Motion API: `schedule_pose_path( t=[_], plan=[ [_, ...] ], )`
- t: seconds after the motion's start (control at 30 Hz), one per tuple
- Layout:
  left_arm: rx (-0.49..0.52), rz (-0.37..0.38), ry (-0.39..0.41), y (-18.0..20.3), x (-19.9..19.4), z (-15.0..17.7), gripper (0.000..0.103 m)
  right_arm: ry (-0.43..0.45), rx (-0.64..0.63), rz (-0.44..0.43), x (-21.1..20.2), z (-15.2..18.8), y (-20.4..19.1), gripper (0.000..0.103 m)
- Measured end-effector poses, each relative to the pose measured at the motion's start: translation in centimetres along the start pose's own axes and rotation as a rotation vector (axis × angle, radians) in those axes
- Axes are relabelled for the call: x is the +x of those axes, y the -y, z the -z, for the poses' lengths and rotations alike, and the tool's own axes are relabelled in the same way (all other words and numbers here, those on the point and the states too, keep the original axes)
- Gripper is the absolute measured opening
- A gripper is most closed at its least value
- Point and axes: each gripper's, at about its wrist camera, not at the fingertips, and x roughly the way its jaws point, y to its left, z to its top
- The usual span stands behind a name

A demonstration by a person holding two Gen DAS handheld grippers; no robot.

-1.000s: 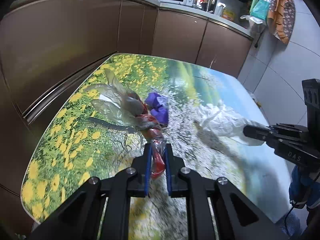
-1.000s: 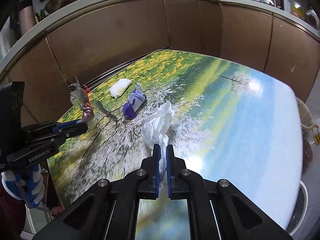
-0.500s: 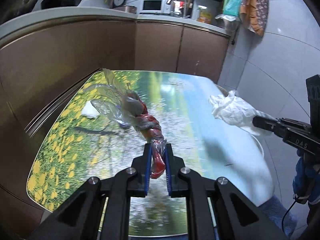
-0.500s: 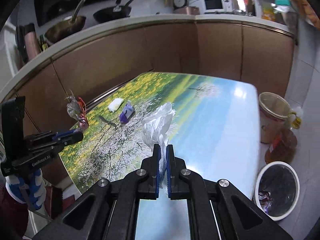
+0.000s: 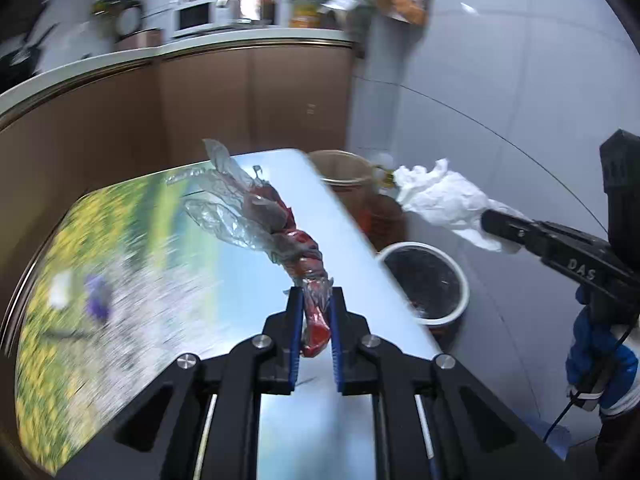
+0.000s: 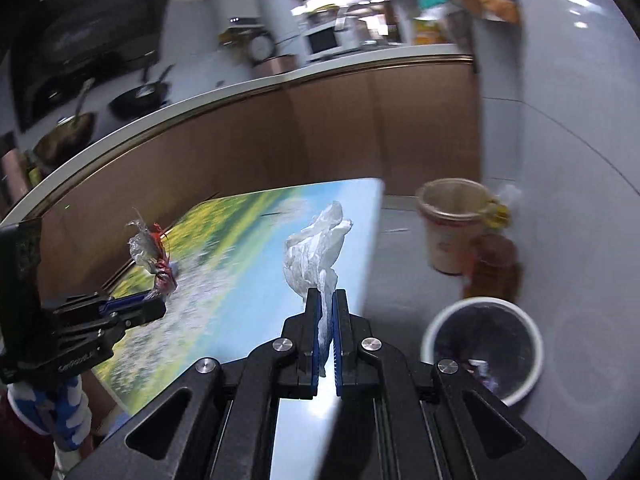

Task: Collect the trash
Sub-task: 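Carry the plastic bag and tissue to the white bin and open both grippers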

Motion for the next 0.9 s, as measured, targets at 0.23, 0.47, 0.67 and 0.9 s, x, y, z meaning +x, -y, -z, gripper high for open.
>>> schedule_pose_path(
  t=[0.23,0.47,0.67,0.9],
  plan=[
    [0.126,0.114,-0.053,7.1,7.0,-4.1,0.012,-0.001,0.113,0.147,1.0,0.7,7.1,0.005],
    [0.152,0.212,-0.142,11.9,15.7,-7.3,0.012,-0.040,0.184,0.289,4.2,1.8,13.7,0.005],
    [0.106,0.298,-0.257,14.3,23.1,-8.3,0.012,-0.099,0.240,0.347,8.0,3.3,18.1,0.006],
    [0.037,0.372,-0.326,15.6,28.0,-8.2,0.013,-0.149,0.298,0.375,12.4,4.6,21.6,0.009]
  ],
)
